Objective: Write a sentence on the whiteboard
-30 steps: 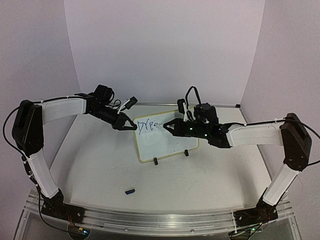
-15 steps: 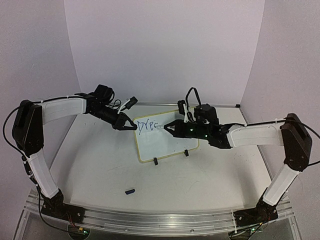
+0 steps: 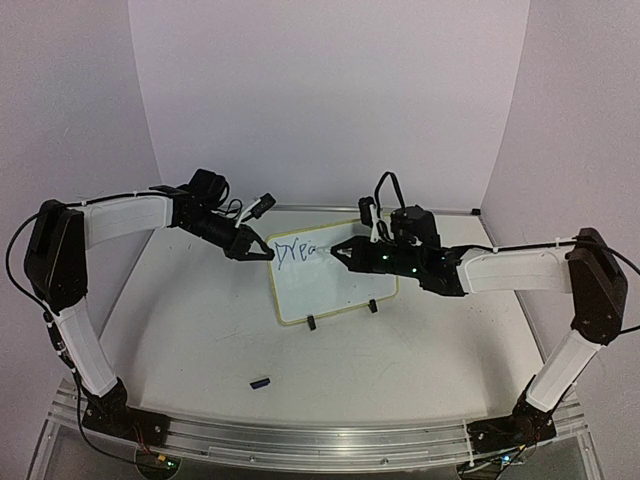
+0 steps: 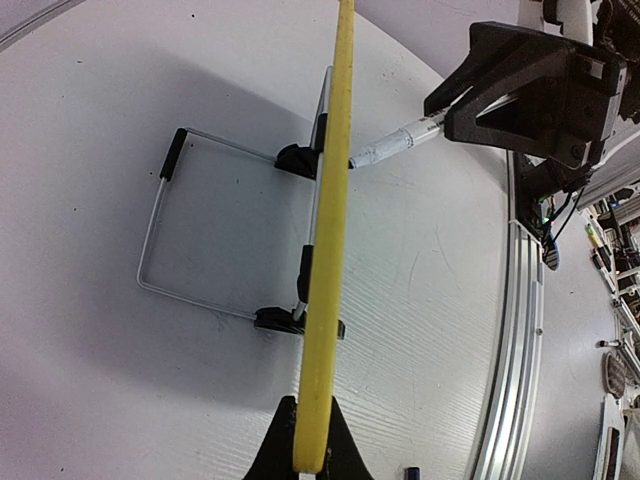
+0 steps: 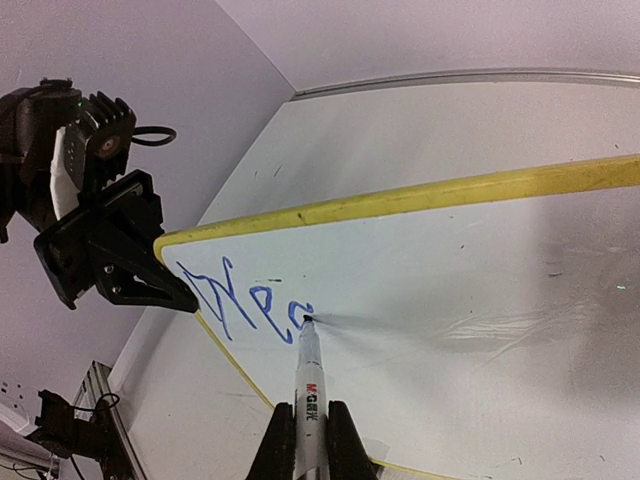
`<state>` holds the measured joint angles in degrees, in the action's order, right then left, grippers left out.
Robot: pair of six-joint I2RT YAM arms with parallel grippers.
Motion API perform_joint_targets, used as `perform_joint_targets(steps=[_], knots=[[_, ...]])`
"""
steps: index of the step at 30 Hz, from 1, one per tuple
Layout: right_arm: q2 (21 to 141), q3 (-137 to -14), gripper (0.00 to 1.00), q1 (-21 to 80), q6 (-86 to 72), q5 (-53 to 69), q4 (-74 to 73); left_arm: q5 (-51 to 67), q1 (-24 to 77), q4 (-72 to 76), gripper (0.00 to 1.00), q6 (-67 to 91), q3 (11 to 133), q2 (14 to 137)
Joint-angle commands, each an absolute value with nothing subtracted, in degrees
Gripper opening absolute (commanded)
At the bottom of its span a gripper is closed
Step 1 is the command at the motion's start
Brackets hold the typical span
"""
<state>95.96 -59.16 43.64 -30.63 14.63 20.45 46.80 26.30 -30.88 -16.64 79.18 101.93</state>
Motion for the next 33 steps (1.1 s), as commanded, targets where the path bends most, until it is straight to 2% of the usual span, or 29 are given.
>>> perform_joint_targets(steps=[1,33], knots=[[93.6,-61.0,0.0,43.2,-29.8,12.6,21.1,44.3,27.0,-33.9,0.0,-18.1,80.3,101.6],[94.9,-57.8,0.0,43.2,-31.3,14.2,22.3,44.4,27.0,-34.0,0.0,-18.1,80.3,101.8]])
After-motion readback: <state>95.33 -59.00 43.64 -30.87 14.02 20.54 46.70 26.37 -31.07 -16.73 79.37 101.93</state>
